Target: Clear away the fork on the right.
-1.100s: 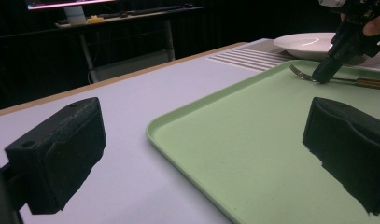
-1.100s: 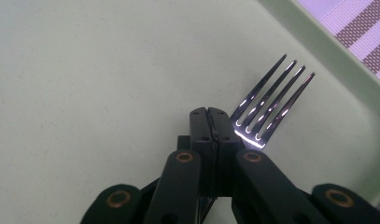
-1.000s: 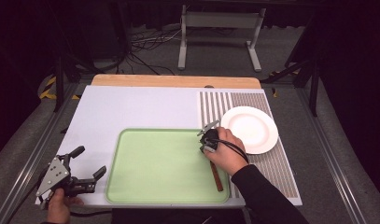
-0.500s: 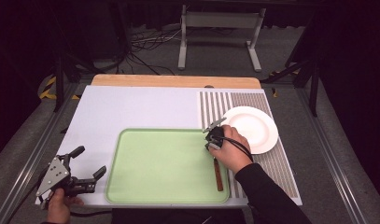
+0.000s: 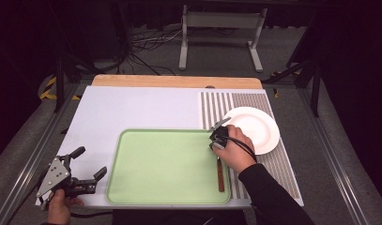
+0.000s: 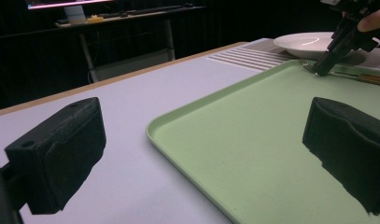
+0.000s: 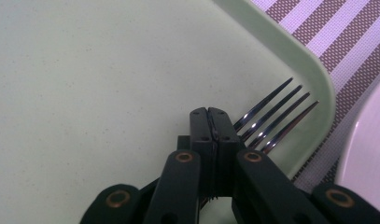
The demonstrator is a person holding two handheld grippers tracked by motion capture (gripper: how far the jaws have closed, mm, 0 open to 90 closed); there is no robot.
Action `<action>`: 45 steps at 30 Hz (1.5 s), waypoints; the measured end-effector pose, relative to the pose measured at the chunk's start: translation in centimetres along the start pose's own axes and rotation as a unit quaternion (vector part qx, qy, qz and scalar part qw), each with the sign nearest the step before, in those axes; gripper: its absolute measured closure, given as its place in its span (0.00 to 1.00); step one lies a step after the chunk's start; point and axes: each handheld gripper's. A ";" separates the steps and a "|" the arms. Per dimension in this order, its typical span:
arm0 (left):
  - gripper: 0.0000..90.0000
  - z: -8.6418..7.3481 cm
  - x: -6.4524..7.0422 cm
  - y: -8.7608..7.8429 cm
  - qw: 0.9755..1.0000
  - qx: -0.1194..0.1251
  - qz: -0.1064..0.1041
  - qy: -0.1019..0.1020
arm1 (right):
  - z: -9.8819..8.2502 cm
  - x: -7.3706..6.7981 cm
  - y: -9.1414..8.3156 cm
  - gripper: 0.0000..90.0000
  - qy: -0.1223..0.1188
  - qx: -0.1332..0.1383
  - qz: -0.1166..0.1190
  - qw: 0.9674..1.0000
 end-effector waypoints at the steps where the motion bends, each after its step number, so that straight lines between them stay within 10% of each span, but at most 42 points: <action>1: 0.00 0.0 0.0 0.0 1.000 0.000 0.000 0.000 | 0.0 0.0 0.0 1.00 0.000 0.000 0.000 1.000; 7: 0.00 0.0 0.0 0.0 1.000 0.000 -0.001 0.001 | 0.1 -0.4 -1.0 0.86 -0.015 0.027 0.004 1.000; 13: 0.00 0.0 0.0 -0.1 1.000 0.003 0.002 0.001 | 0.4 -0.6 -3.0 0.38 -0.022 0.099 0.042 0.994; 25: 0.00 0.1 0.0 -0.1 1.000 0.001 0.003 0.002 | -1.0 0.2 -7.1 0.20 -0.059 0.171 0.062 0.982; 35: 0.00 0.0 0.0 -0.1 1.000 0.003 0.006 0.000 | -4.9 2.0 -8.2 0.12 -0.087 0.261 0.090 0.957; 45: 0.00 0.0 0.0 -0.1 1.000 0.002 0.009 -0.002 | -9.3 4.7 -8.6 0.12 -0.066 0.358 0.126 0.923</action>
Point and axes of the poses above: each handheld gripper's, and its own axes: y roughly forward along the jaws, z roughly out of its top, x roughly to its right, and after that the axes turned 13 degrees about y, right-handed
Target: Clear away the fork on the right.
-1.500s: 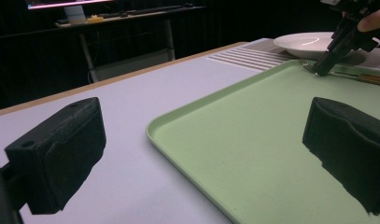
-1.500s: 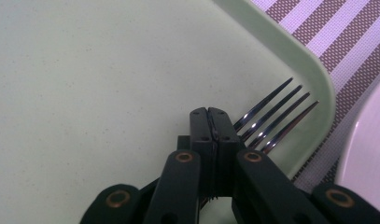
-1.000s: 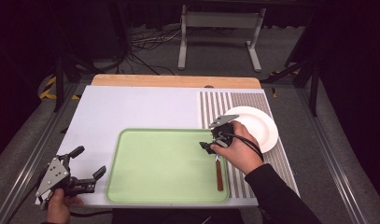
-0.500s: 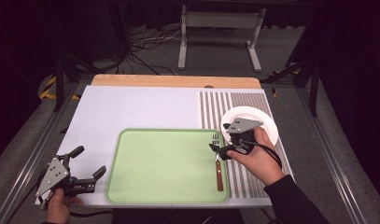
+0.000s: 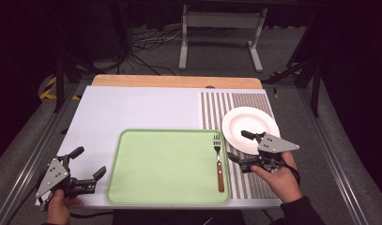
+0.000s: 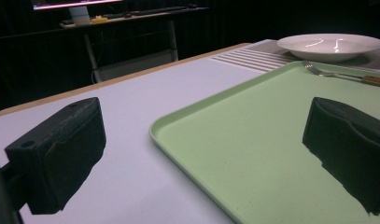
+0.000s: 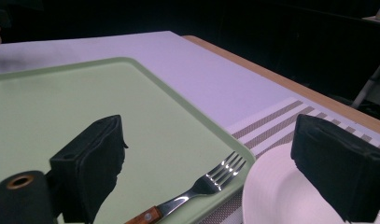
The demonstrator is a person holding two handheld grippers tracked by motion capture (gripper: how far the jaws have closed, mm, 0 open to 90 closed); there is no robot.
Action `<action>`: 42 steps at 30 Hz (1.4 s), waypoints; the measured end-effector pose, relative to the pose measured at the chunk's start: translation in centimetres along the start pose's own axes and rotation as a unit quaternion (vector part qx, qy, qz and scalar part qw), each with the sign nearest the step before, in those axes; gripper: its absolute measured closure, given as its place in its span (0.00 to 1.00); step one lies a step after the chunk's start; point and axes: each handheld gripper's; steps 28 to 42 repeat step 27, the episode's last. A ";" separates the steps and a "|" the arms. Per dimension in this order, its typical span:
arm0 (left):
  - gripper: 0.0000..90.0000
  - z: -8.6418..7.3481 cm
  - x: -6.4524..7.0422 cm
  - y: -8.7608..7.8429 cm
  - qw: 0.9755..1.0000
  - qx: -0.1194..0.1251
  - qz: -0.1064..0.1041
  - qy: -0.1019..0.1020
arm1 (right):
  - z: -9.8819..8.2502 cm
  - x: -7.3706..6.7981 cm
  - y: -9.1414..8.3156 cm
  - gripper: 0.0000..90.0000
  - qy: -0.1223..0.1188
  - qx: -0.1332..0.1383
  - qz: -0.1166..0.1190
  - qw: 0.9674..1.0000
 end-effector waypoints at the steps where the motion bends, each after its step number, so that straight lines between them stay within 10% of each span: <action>1: 0.00 0.0 0.0 0.0 1.000 0.000 0.000 0.000 | -0.4 0.2 -0.4 0.12 0.003 0.008 0.000 1.000; 15: 0.00 0.0 0.0 0.0 1.000 0.000 -0.003 0.002 | -4.3 2.5 -3.4 0.12 0.027 0.080 0.002 0.996; 42: 0.00 0.1 0.0 -0.1 1.000 0.005 -0.005 0.003 | -5.9 3.4 -4.0 0.13 0.047 0.088 0.004 0.995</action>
Point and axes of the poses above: each handheld gripper's, and its own axes: y roughly forward along the jaws, z roughly out of its top, x roughly to its right, and after that the axes turned 13 degrees about y, right-handed
